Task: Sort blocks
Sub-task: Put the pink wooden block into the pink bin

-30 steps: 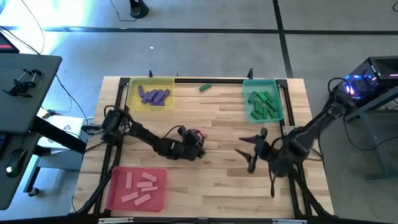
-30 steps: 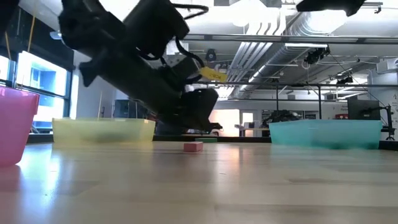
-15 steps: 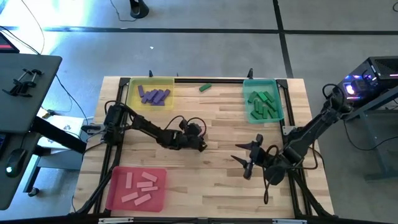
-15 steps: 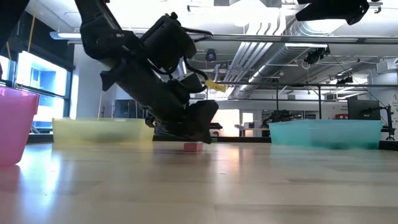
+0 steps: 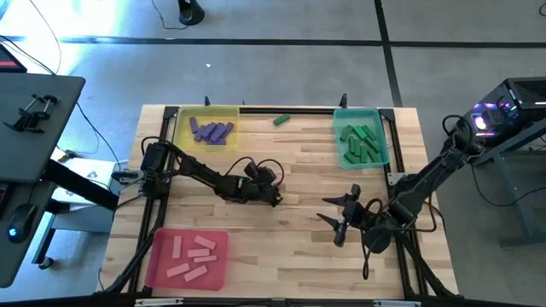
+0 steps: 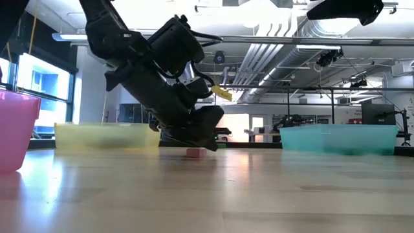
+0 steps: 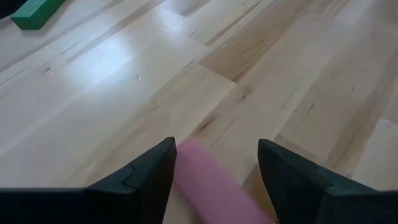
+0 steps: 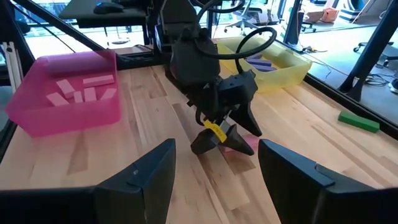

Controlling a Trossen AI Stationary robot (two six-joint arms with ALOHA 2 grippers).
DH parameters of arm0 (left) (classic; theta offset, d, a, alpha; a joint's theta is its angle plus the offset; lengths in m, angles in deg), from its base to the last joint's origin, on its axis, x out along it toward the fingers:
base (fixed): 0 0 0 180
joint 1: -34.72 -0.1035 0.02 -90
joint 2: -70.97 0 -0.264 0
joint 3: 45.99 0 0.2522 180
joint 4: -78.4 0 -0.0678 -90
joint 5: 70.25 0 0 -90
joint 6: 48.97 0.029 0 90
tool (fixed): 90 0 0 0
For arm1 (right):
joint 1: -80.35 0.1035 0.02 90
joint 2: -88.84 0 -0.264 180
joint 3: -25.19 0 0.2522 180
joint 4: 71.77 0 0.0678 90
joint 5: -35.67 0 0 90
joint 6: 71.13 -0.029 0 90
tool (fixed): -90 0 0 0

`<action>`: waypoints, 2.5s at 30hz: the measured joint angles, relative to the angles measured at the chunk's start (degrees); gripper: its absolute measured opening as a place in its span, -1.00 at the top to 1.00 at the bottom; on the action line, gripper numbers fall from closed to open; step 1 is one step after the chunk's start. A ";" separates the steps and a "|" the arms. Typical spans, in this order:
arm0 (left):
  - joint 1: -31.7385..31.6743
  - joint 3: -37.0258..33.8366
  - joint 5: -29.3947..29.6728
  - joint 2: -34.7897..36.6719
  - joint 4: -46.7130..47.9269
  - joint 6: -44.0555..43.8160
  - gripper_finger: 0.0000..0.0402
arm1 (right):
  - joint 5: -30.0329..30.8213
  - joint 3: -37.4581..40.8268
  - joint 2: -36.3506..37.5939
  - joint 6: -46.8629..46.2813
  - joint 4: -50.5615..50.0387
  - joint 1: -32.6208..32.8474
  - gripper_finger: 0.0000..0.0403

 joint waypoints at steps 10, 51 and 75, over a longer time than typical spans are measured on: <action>0.13 -0.20 0.08 -0.16 -2.41 0.24 0.38 | -2.39 0.02 0.00 0.00 0.38 0.00 -0.07; 5.86 1.82 0.15 -0.52 -0.03 9.68 0.65 | -2.97 0.02 0.00 -0.82 0.66 0.42 -0.07; 47.82 22.25 14.62 18.32 46.22 7.52 0.65 | 2.60 0.05 -7.06 4.66 11.00 1.50 -0.07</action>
